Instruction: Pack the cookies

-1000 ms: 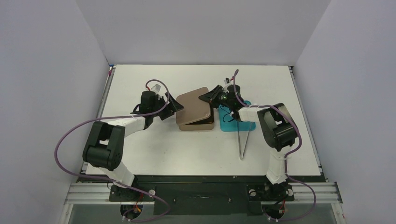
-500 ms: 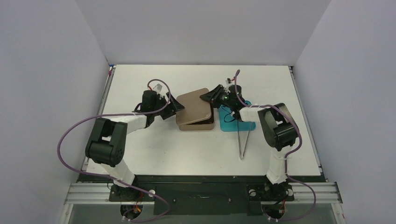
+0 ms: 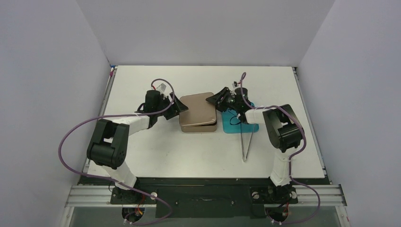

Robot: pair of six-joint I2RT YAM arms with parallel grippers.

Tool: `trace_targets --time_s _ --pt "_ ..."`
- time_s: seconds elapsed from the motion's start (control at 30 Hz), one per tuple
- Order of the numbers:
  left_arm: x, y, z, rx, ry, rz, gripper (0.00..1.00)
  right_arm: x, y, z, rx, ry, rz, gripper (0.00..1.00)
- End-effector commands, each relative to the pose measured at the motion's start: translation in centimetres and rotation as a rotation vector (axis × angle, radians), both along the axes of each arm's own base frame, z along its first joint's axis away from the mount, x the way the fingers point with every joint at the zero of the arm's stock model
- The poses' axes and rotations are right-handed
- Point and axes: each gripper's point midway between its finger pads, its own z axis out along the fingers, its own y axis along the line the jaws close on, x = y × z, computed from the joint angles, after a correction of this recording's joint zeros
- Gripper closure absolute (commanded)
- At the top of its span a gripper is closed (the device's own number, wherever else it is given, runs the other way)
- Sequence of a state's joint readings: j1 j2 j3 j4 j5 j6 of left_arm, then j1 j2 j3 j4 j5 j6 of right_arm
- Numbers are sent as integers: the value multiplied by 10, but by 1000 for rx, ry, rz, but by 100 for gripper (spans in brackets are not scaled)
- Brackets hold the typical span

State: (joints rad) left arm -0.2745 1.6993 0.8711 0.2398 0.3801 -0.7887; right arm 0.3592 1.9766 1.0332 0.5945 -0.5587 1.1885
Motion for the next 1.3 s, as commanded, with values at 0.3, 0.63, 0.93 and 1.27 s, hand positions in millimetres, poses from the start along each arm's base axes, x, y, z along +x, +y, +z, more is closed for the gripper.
trace_targets --time_s 0.3,0.63,0.93,1.27 --pt "11 -16 28 -8 -84 -46 34 2 -33 13 -38 -50 -35 61" --pt "8 -20 28 3 -85 -51 34 -3 -54 5 -123 -32 -64 61" --pt "4 -23 29 13 -87 -61 34 -8 -75 3 -251 -15 -107 61" --pt "-3 -24 23 35 -78 -74 34 -16 -77 -2 -312 -15 -85 61"
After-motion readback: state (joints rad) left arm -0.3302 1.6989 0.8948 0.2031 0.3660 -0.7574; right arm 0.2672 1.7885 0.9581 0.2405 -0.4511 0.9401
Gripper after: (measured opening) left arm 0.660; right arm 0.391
